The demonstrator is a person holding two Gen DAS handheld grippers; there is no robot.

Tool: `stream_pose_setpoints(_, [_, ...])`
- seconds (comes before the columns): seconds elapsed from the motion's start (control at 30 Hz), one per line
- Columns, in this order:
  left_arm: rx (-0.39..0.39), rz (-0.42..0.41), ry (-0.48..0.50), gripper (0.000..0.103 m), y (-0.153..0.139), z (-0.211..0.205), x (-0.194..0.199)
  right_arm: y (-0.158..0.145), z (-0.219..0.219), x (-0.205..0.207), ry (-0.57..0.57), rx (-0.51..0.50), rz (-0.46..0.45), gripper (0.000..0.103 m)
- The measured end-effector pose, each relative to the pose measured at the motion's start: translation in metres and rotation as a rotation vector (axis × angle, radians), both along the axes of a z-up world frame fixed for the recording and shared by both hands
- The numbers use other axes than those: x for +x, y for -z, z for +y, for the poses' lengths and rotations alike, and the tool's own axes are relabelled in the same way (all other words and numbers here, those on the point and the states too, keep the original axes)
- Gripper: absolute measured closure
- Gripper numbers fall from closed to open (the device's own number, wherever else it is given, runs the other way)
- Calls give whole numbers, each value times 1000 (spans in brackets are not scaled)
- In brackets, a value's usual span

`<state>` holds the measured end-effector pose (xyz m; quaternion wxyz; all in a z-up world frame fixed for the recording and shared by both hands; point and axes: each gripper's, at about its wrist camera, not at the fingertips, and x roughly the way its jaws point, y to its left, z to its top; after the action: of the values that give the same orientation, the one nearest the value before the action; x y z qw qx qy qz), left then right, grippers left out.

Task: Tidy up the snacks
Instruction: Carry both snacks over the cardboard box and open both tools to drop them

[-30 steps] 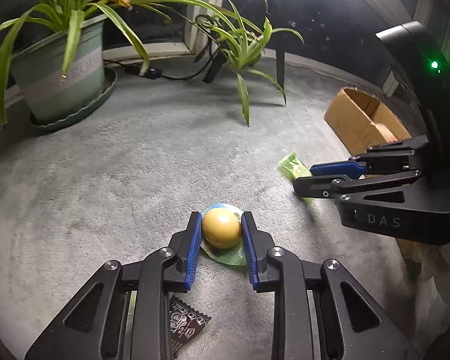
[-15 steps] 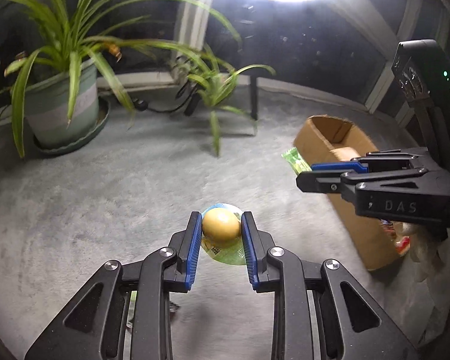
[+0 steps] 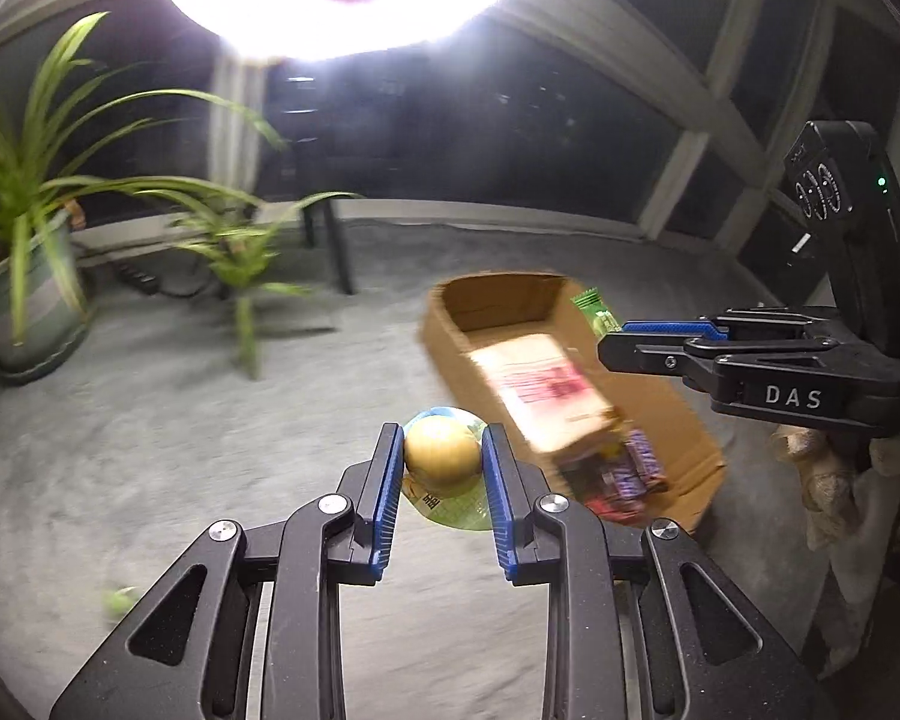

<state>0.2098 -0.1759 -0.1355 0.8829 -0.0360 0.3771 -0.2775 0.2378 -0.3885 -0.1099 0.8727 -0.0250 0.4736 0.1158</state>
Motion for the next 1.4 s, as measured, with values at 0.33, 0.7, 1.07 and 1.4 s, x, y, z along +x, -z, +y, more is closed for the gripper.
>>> stream_pose_setpoints(0.33, [-18,22,89,78,5,-71,-12,8,-62,-12,82,-15,45,79])
stream_pose_setpoints(0.7, [8,32,131,77,9,-110,-19,7,-82,-21,103,-1,47,78])
stream_pose_setpoints(1.07, [-2,23,91,77,2,-96,-19,1,-78,-29,116,27,39,61])
stream_pose_setpoints(1.4, [8,30,1,77,-3,-35,-19,-11,-32,-35,73,53,17,61])
